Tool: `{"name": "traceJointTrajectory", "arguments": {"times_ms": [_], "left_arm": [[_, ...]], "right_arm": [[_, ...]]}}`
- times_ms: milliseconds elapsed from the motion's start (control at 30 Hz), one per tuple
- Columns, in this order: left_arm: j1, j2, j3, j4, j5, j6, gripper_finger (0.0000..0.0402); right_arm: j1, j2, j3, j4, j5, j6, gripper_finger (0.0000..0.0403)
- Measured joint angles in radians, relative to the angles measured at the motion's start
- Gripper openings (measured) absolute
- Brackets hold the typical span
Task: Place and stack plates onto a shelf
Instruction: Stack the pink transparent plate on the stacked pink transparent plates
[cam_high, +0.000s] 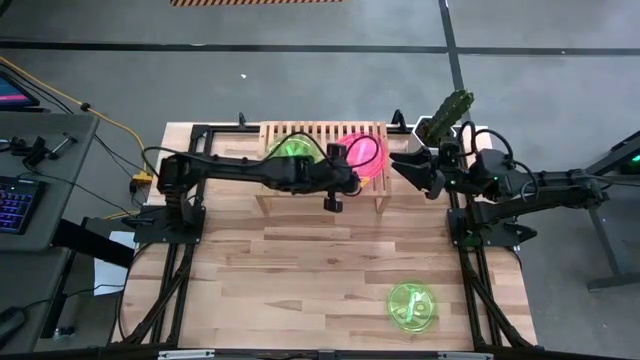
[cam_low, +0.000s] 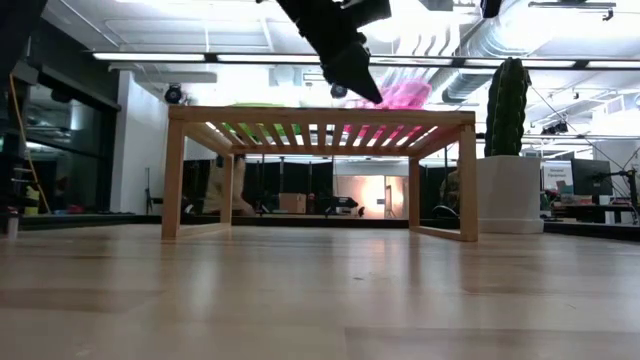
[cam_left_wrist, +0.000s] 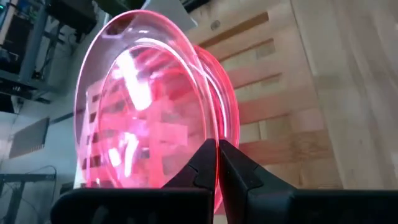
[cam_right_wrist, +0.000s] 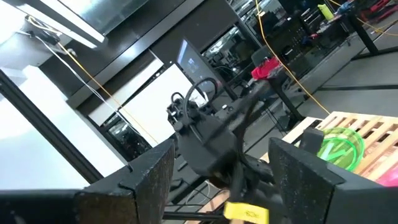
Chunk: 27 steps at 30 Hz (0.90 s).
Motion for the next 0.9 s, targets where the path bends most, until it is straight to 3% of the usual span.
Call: {"name": "traceJointTrajectory", "arguments": {"times_ms": [300,700,900], "left_arm": [[-0.001,0.007,0.000,0.003,0.000,-0.011,0.0021],[-0.001,-0.004,0.000,0.001,0.002,-0.112,0.0132],[0.001,-0.039,0.000,-0.013,-0.004,-0.125,0.0163]], "right_arm": [[0.000,0.000,0.000,-0.003,0.000,0.000,0.0243],[0.000,0.000,0.000,-0.004,0.000,-0.012,0.0243],[0.000,0.000,0.000,-0.012,0.001,-0.052,0.0243]]}}
